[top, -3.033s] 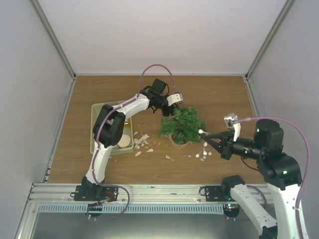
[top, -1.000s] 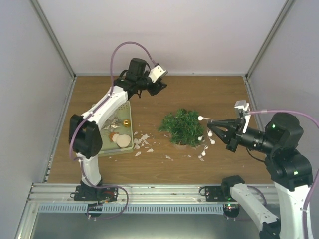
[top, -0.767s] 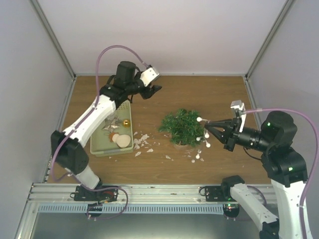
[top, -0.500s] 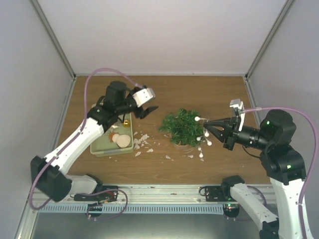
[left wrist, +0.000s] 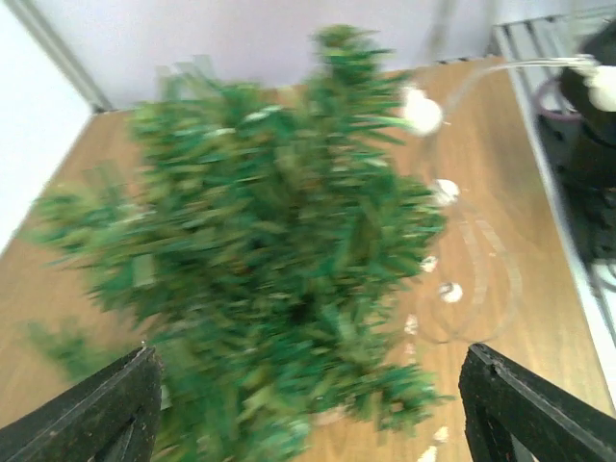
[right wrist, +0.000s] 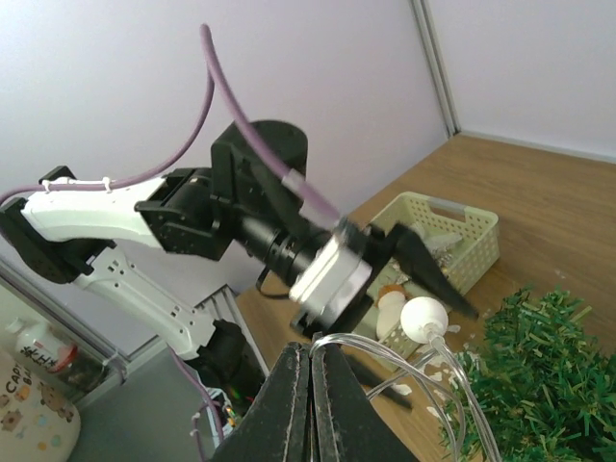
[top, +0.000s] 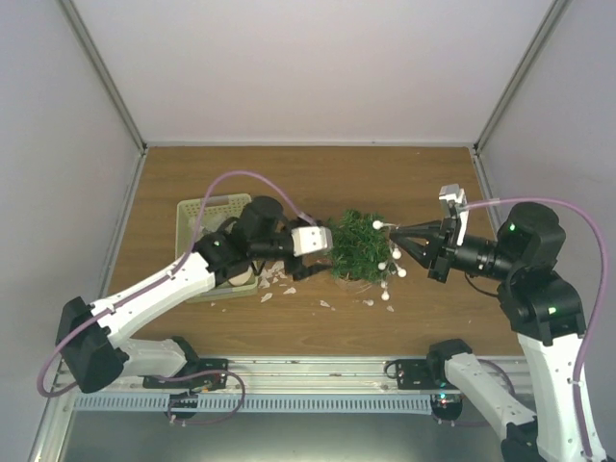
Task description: Decorate the small christmas tree
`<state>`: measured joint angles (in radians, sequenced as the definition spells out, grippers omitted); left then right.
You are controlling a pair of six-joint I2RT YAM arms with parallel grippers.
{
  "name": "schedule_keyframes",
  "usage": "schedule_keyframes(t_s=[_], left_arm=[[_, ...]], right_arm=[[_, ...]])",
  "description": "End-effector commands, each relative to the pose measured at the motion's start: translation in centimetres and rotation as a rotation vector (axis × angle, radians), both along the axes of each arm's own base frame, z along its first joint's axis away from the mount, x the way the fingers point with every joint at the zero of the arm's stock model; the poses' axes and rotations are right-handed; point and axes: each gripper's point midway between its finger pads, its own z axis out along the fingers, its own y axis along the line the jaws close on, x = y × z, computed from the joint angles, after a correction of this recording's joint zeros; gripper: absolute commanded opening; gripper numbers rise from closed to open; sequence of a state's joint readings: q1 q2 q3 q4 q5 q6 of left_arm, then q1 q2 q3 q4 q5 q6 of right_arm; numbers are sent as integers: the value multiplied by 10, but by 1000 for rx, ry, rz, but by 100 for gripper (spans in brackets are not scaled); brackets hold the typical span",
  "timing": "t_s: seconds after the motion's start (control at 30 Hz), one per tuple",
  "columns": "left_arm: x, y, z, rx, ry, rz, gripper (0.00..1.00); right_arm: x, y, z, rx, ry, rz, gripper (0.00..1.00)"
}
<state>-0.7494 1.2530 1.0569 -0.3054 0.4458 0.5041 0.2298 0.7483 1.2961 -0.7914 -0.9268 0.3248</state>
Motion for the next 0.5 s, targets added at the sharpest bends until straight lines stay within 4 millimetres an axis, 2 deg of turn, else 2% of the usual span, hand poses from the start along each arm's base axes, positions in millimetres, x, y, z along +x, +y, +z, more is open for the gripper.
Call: schedule_keyframes(t_s=[0.0, 0.17, 0.37, 0.47], left_arm=[[-24, -15, -14, 37, -37, -63, 85], [-60, -34, -48, 122, -57, -163, 91], [-66, -55, -71, 188, -96, -132, 92], [-79, -64, -79, 209, -86, -144, 92]], right_arm=[[1, 1, 12, 9, -53, 14, 3], [4, 1, 13, 16, -52, 4, 3], [5, 1, 14, 19, -56, 2, 3], [7, 1, 13, 17, -58, 1, 3]])
